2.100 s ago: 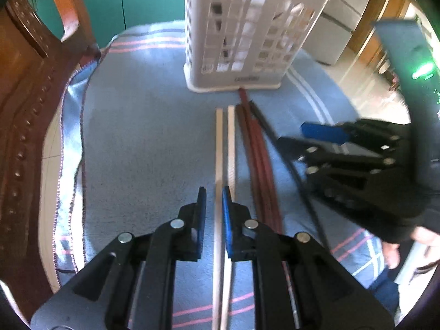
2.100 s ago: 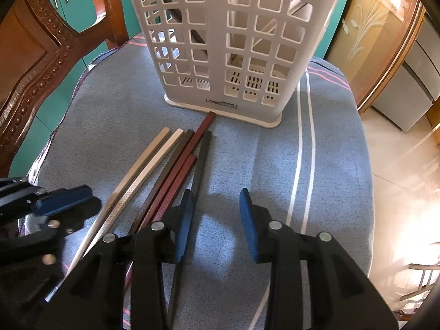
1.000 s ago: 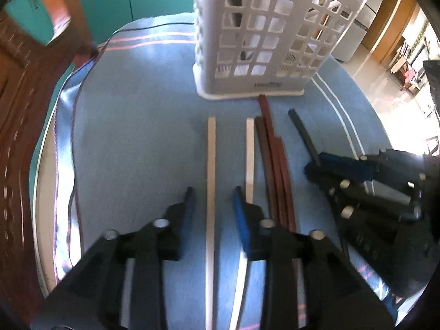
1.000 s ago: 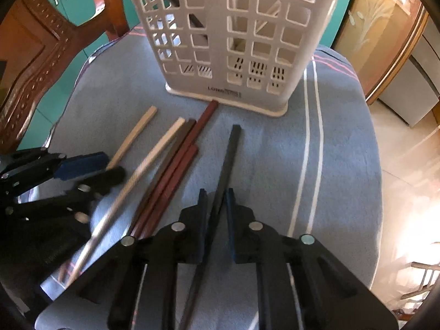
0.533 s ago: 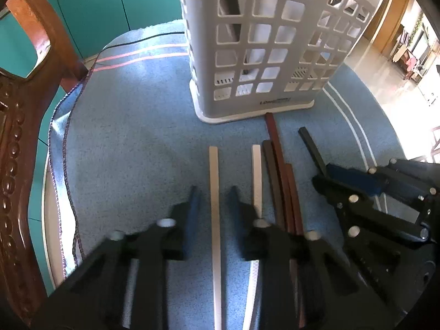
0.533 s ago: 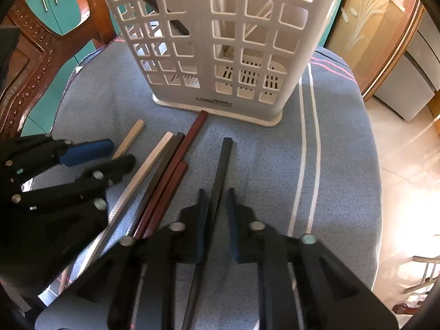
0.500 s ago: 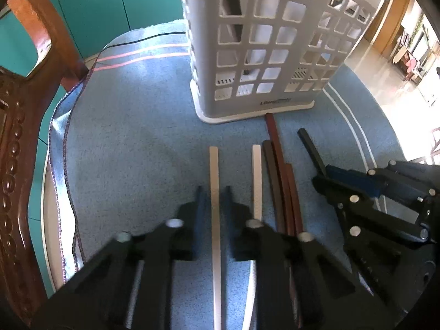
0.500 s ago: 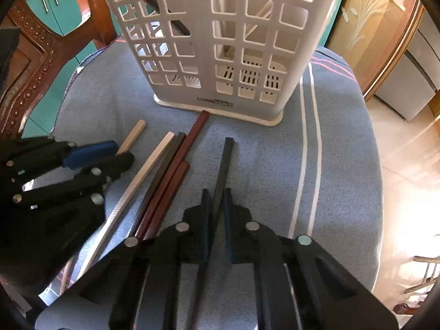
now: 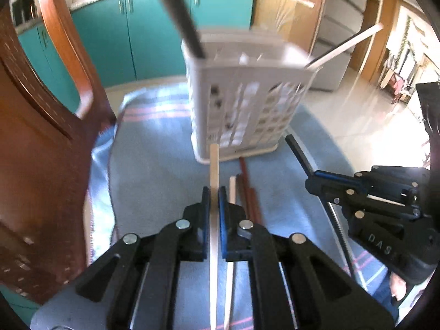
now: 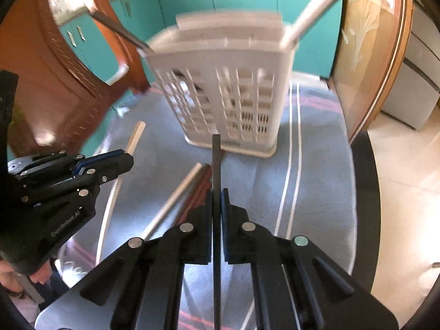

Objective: Organize utensils
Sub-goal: 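Lift both held chopsticks and insert them into the white basket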

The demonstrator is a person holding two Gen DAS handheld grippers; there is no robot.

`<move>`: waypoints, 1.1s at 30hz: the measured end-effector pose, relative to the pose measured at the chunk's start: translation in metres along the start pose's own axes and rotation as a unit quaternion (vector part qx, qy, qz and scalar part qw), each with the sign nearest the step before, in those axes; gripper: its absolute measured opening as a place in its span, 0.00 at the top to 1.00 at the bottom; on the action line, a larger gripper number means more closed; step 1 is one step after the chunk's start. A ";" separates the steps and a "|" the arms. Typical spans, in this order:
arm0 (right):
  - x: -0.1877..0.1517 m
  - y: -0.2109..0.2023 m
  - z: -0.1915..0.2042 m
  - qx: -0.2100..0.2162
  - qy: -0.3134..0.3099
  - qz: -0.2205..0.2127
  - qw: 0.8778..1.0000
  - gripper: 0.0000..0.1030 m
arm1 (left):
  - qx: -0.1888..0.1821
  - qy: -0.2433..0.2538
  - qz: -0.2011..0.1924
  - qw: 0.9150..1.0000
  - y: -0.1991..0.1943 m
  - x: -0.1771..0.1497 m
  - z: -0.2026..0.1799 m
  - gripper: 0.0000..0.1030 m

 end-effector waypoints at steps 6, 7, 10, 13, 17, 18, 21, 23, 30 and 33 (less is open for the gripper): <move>0.001 -0.060 0.000 0.007 0.004 -0.067 0.998 0.94 | -0.018 0.012 -0.048 0.999 -0.043 0.003 -0.015 0.93; 0.001 -0.066 -0.002 0.008 0.008 -0.074 0.997 0.94 | -0.022 0.013 -0.053 0.998 -0.046 0.005 -0.020 0.93; 0.005 -0.095 -0.006 0.007 0.022 -0.110 0.994 0.94 | -0.044 0.017 -0.086 0.995 -0.076 0.015 -0.031 0.93; 0.019 -0.125 -0.012 0.002 0.032 -0.150 0.988 0.94 | -0.064 0.014 -0.120 0.991 -0.107 0.035 -0.037 0.93; 0.046 -0.163 -0.021 0.003 0.055 -0.197 0.979 0.94 | -0.081 0.016 -0.169 0.982 -0.150 0.066 -0.047 0.93; 0.056 -0.173 -0.026 0.001 0.060 -0.210 0.976 0.94 | -0.083 0.018 -0.181 0.980 -0.159 0.075 -0.048 0.93; 0.092 -0.204 -0.037 -0.012 0.063 -0.253 0.965 0.94 | -0.087 0.008 -0.219 0.972 -0.185 0.106 -0.051 0.93; 0.113 -0.220 -0.045 -0.026 0.064 -0.275 0.959 0.94 | -0.106 -0.009 -0.240 0.965 -0.202 0.130 -0.051 0.93; 0.143 -0.216 -0.065 -0.096 0.079 -0.294 0.948 0.94 | -0.083 -0.073 -0.284 0.952 -0.181 0.173 -0.037 0.93; 0.131 -0.181 -0.070 -0.105 0.080 -0.265 0.955 0.94 | -0.080 -0.094 -0.271 0.955 -0.142 0.170 -0.024 0.93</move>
Point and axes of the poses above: each gripper's, at about its wrist camera, not at the fingertips, and y roughly the way its jaws point, z to its left, x to its top, the point moved 5 cm from there along y, roughly the way its jaws point, and after that the axes turned 15 degrees about -y, right-handed, at the moved point
